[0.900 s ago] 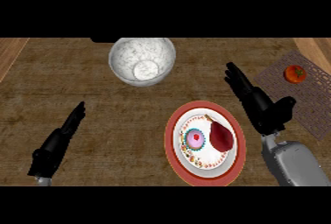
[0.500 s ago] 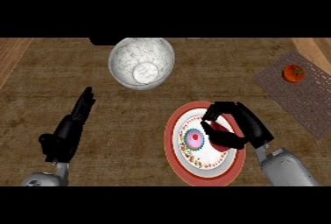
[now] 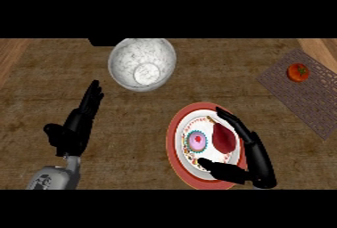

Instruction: Pick the pear from the plate and place it in the bowl

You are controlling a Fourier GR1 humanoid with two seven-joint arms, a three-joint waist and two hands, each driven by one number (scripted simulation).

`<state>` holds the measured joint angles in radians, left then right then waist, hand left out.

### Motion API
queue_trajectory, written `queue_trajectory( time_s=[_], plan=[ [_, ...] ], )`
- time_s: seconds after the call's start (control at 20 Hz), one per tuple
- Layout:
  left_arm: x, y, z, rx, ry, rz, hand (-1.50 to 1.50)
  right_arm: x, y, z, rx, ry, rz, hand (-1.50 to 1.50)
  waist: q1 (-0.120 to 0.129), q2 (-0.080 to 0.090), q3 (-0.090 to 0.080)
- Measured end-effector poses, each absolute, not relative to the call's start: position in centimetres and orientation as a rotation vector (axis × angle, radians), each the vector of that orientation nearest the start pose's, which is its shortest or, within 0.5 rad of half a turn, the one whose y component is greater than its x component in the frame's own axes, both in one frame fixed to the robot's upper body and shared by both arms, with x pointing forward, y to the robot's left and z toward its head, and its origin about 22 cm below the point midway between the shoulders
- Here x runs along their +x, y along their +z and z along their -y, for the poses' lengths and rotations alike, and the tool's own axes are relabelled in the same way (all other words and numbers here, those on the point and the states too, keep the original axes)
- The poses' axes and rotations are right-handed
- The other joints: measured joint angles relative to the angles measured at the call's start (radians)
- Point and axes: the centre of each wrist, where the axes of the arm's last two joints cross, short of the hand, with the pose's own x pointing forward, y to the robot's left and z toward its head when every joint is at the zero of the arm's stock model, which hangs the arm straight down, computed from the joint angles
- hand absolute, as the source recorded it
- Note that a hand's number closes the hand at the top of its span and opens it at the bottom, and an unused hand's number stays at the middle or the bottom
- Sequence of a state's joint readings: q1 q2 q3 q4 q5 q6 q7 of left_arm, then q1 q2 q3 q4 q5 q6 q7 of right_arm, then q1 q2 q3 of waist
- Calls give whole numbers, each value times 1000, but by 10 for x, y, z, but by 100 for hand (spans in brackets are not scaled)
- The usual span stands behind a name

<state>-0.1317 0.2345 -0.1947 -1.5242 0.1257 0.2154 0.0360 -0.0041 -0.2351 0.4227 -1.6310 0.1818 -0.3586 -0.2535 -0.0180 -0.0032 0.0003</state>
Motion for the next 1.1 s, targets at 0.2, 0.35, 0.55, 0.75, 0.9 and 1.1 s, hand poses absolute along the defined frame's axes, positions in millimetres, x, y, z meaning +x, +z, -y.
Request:
queue_trajectory(
  time_s=[0.2,0.35,0.55,0.75,0.9,1.1],
  plan=[
    [269,28,-221,80,-102,1591,0,209,32,190,-327,421,1948,-150,6,0,-1],
    [269,27,-220,80,-101,1589,0,207,57,192,-422,457,1898,-150,8,0,-1],
    [269,24,-213,75,-107,1590,0,215,88,196,-467,503,1797,-150,13,1,-2],
    [267,25,-217,68,-114,1591,0,225,104,187,-473,563,1647,-150,20,2,-2],
    [271,29,-213,69,-115,1592,0,233,105,181,-476,619,1531,-150,21,3,-1],
    [276,29,-213,65,-113,1587,0,239,99,183,-480,674,1405,-150,19,3,-1]
  ],
)
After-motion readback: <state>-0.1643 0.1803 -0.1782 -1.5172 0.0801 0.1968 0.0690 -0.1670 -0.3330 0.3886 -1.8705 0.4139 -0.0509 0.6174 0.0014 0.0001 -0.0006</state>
